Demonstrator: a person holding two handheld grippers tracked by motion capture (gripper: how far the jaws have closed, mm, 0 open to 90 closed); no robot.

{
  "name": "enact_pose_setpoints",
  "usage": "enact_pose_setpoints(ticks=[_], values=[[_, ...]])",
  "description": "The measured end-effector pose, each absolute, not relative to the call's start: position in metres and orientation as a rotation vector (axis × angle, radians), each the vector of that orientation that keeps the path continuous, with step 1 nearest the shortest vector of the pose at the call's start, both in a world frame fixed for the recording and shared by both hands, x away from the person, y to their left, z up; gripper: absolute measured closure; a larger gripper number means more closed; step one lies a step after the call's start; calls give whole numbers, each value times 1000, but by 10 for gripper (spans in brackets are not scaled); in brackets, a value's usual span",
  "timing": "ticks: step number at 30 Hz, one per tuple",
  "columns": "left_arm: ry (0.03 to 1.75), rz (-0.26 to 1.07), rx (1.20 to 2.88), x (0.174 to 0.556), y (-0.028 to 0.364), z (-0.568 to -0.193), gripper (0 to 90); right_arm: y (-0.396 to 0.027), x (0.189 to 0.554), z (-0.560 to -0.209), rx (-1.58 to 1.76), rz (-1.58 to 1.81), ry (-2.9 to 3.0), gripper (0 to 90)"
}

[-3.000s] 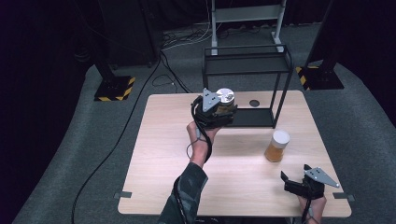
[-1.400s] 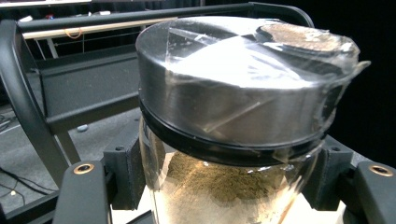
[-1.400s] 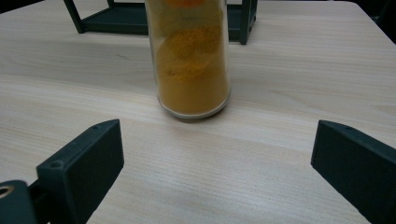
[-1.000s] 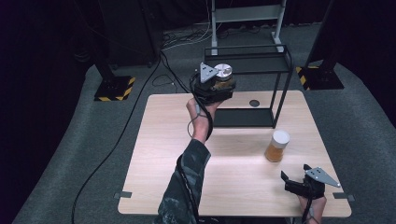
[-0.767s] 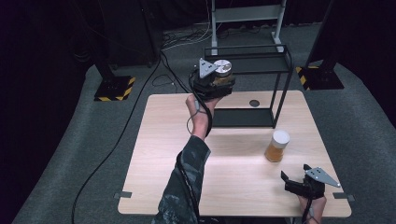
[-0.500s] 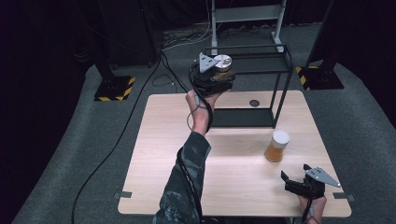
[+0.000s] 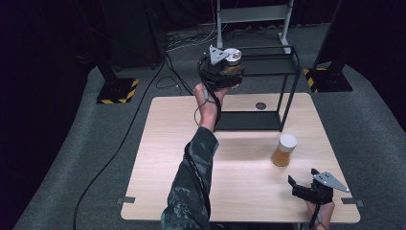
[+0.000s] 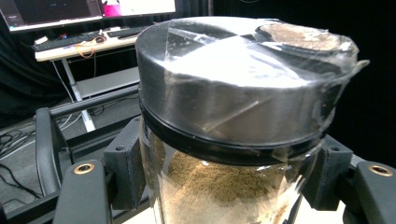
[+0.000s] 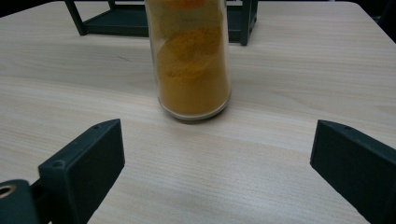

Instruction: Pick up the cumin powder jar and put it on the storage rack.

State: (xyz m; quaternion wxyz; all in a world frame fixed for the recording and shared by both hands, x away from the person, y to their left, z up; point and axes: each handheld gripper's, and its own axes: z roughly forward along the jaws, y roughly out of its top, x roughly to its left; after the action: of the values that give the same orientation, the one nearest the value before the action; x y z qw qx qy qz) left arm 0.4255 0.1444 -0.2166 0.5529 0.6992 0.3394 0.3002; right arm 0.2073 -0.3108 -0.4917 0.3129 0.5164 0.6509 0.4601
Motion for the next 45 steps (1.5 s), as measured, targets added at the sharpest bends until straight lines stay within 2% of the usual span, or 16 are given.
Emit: enact_pose_setpoints(ticks=[30, 45], values=[[875, 720, 1662, 467, 139, -201, 295, -311, 207, -492, 1355, 1215, 1714, 18], [944, 683, 1622, 488, 144, -214, 296, -309, 204, -494, 1343, 1217, 1700, 18]])
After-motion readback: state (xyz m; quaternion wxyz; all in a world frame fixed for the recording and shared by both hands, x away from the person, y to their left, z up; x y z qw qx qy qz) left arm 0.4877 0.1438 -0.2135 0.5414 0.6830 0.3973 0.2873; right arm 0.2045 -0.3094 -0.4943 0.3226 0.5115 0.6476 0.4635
